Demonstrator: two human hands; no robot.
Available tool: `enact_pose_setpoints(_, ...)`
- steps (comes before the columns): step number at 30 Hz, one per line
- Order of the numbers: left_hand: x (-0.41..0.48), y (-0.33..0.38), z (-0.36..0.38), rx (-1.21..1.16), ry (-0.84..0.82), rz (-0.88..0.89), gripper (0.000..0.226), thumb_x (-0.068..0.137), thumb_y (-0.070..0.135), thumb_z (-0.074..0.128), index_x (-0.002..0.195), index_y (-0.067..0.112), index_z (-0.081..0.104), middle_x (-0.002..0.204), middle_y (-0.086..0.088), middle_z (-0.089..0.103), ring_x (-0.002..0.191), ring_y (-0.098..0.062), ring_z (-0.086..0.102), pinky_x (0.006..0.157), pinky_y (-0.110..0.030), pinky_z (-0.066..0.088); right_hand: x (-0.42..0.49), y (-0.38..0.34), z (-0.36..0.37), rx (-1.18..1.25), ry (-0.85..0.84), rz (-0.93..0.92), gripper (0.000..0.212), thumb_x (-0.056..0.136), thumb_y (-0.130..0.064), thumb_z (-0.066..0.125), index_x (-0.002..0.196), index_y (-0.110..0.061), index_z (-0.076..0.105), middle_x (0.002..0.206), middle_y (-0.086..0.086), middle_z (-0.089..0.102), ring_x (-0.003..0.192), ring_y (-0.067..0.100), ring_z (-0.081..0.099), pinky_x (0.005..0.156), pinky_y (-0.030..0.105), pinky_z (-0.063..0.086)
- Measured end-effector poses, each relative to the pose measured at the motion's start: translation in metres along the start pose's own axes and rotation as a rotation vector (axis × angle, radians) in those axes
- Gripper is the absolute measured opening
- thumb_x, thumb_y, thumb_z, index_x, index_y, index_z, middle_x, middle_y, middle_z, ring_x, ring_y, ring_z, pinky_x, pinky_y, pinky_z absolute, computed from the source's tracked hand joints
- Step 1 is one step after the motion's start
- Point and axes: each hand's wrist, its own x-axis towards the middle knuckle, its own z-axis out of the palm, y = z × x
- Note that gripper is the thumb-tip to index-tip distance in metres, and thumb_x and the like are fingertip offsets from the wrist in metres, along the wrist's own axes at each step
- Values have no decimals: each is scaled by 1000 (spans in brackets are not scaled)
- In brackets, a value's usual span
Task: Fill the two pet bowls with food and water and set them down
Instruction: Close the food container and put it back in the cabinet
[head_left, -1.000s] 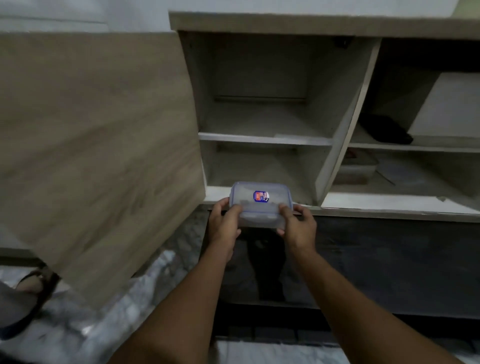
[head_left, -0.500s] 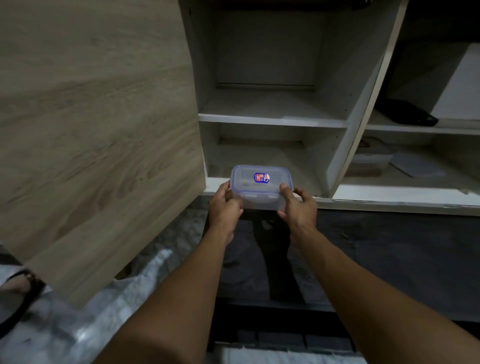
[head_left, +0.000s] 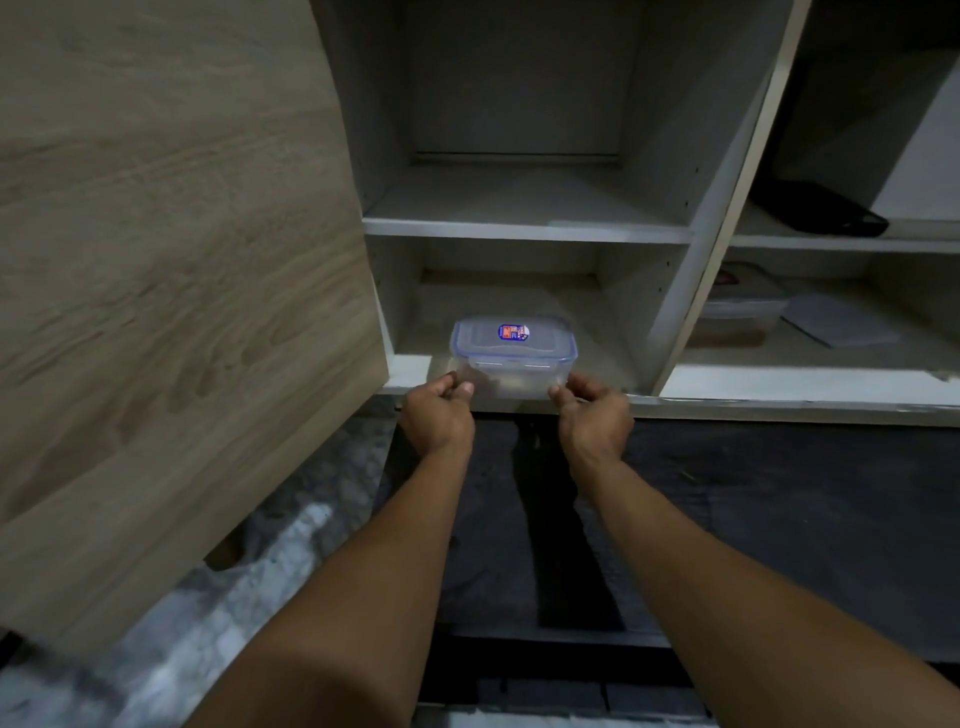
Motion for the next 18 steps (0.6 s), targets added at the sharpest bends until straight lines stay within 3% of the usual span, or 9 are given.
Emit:
enact_pose_setpoints(4, 5, 5, 5, 27, 32, -4, 36, 86, 13, 72, 120, 4, 68, 114, -9, 72, 111, -19, 65, 89, -16, 41, 9, 0, 4, -15, 10, 7, 24, 85, -15, 73, 109, -10, 75, 98, 5, 75, 91, 13, 66, 83, 18, 44)
enact_pose_setpoints(18, 1, 11, 9, 31, 10, -8, 38, 89, 9, 69, 125, 0, 63, 122, -12, 68, 117, -20, 62, 90, -15, 39, 16, -4, 2, -24, -26, 71, 27, 87, -15, 72, 113, -10, 72, 104, 4, 74, 95, 12, 65, 91, 23, 47)
